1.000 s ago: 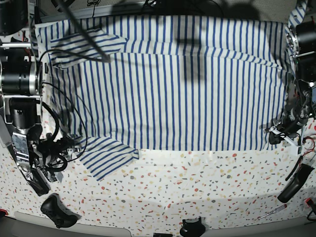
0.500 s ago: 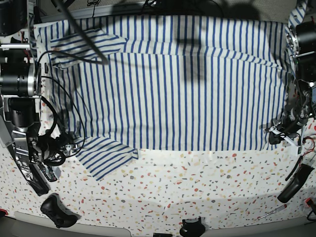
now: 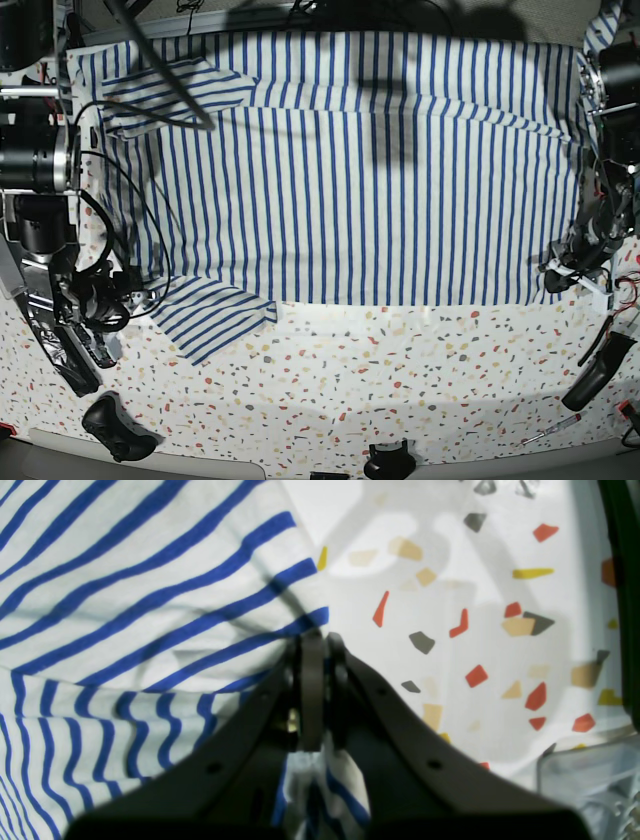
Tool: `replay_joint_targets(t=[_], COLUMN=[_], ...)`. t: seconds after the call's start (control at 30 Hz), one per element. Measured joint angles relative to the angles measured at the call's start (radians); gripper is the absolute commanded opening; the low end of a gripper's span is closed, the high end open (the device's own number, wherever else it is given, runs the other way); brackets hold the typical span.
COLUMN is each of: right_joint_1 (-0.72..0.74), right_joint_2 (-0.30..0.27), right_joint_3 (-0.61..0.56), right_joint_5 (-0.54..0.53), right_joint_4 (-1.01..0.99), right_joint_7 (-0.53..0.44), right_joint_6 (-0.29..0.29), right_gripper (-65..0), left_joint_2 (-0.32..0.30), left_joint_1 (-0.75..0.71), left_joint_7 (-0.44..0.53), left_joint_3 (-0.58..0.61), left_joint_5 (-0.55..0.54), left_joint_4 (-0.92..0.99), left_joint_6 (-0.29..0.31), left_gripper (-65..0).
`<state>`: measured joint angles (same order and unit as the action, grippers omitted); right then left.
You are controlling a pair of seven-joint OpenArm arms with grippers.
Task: Layout the t-shirt on the table in an organized manner, then fold the t-shirt properly
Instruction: 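Hold the side edges with both grippers and drag them toward the hem, then fold the shirt in half with both grippers, laying the hem over the collar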
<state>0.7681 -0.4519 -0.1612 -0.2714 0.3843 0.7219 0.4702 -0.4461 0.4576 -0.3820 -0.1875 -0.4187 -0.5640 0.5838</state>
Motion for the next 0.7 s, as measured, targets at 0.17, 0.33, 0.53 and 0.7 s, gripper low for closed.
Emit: replay_joint_targets(t=[0.17, 0.33, 0.53, 0.7], right_joint_1=[-0.020, -0.011, -0.139, -0.331], right_joint_2=[-0.028, -0.092, -0.154, -0.174], right_joint_3=[-0.001, -0.001, -0.002, 0.042], right_joint_5=[-0.135, -0.258, -0.386, -0.411], right_joint_4=[0.096, 0.159, 0.306, 0.536], right_joint_7=[0.064, 0.149, 0.181, 0.186], right_joint_6=[0.137, 0.166, 0.190, 0.191], right_gripper=[-65.0, -65.0, -65.0, -65.0], left_joint_2=[0.000, -0.006, -0.006, 0.000], left_joint_1=[-0.009, -0.067, -0.219, -0.317], left_joint_7=[-0.177, -0.234, -0.255, -0.251], left_joint_3=[0.002, 0.002, -0.050, -0.147], left_joint_5=[-0.035, -0.136, -0.130, -0.137], left_joint_4=[-0.123, -0.298, -0.510, -0.618], left_joint_6=[-0.003, -0.036, -0.104, -0.107], left_gripper=[-65.0, -65.0, -65.0, -65.0])
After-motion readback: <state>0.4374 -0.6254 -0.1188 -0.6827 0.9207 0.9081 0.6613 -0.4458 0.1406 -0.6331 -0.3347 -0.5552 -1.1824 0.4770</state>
